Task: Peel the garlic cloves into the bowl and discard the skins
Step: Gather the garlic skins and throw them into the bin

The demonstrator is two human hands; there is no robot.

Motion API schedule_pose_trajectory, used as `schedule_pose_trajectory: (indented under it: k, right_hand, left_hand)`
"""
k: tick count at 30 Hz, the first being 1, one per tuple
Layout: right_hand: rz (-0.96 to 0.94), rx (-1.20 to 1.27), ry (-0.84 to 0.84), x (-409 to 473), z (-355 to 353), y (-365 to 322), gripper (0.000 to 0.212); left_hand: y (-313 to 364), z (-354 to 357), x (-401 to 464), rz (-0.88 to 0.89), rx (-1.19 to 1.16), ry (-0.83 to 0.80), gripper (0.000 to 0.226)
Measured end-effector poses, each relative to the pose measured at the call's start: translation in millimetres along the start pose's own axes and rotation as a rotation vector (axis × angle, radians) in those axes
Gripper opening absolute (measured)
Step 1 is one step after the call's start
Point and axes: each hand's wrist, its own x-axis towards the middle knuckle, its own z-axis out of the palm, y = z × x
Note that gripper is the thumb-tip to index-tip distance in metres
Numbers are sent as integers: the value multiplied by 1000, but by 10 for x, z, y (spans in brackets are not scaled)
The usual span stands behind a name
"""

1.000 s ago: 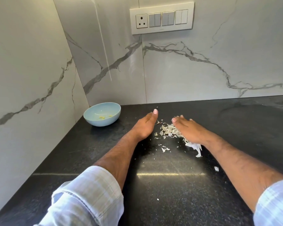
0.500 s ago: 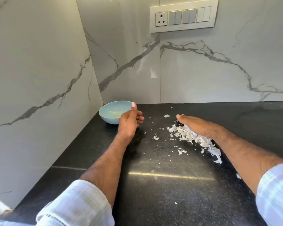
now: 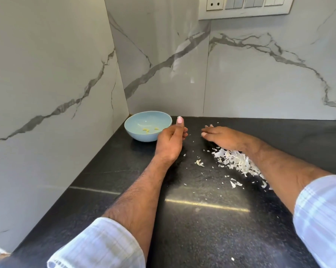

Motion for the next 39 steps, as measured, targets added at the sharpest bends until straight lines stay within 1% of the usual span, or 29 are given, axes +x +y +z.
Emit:
schedule_pose_trajectory:
  k: [2,4,9,12,13,14,15,16,17,18,19,21,22,23,24,25,27,30,33,35,37,39]
  right_hand:
    - [-64,-107,-7,-43,149,-61,53]
    - [-115,-130,2,-189,185,-64,48]
    - [-212,-112,-29,-699,106,-28,37]
    - [-200,-33,-131,-944,-16,-45,34]
    - [-196,13,-132,-998,-62,-58,31]
    - [-196,61,-75,-1034,-103,-79,28]
    - [-196,97,16,-1049,-135,-92,23]
    - [-194,113,121,-1035,-153,-89,24]
    - [-195,96,205,-1001,-159,-102,29]
    - [-187,75,243,-958,-146,-123,33]
    - [-168,18,250,-885,-114,-151,32]
    - [-131,-127,265,-723,-39,-216,33]
    - [-123,-202,287,-603,-9,-246,34]
    - [-117,-241,296,-515,18,-287,28]
    - [-124,-243,273,-387,52,-318,21]
    - [-112,-243,226,-298,69,-357,29]
    - [-75,-227,125,-95,130,-422,51]
    - [-52,-239,-15,140,279,-495,61]
    - [-92,-341,-148,170,379,-498,63]
    - [-134,-343,-206,24,381,-500,61]
    - [-192,-325,-261,-193,359,-519,59]
    - [-224,-256,-299,-432,286,-528,56]
  left_hand:
    - [-5,4,12,-18,8,-4,68]
    - [8,-1,14,-39,13,-8,69]
    - [83,-16,-85,-76,-18,-39,71]
    - [157,-52,-217,-76,-15,-60,68]
    - [173,-71,-263,-80,-10,-63,68]
    - [215,-104,-306,-84,8,-66,68]
    - [247,-133,-337,-94,14,-64,68]
    - [285,-162,-356,-101,17,-46,68]
    - [320,-197,-357,-104,23,-28,65]
    - [346,-223,-356,-104,49,-12,58]
    - [355,-247,-344,-90,82,7,45]
    - [344,-317,-338,-47,171,36,9]
    - [299,-352,-309,-32,220,50,23]
    - [245,-379,-293,-29,258,54,31]
    - [220,-415,-278,-45,249,56,33]
    - [206,-437,-270,-59,221,49,28]
    - [188,-470,-224,-90,156,42,18]
    - [206,-488,-175,-110,190,67,11]
    - [226,-520,-132,-130,252,132,22]
    - [253,-527,-134,-149,276,171,30]
    - [256,-522,-152,-162,315,145,32]
    - [261,-489,-193,-122,332,81,23]
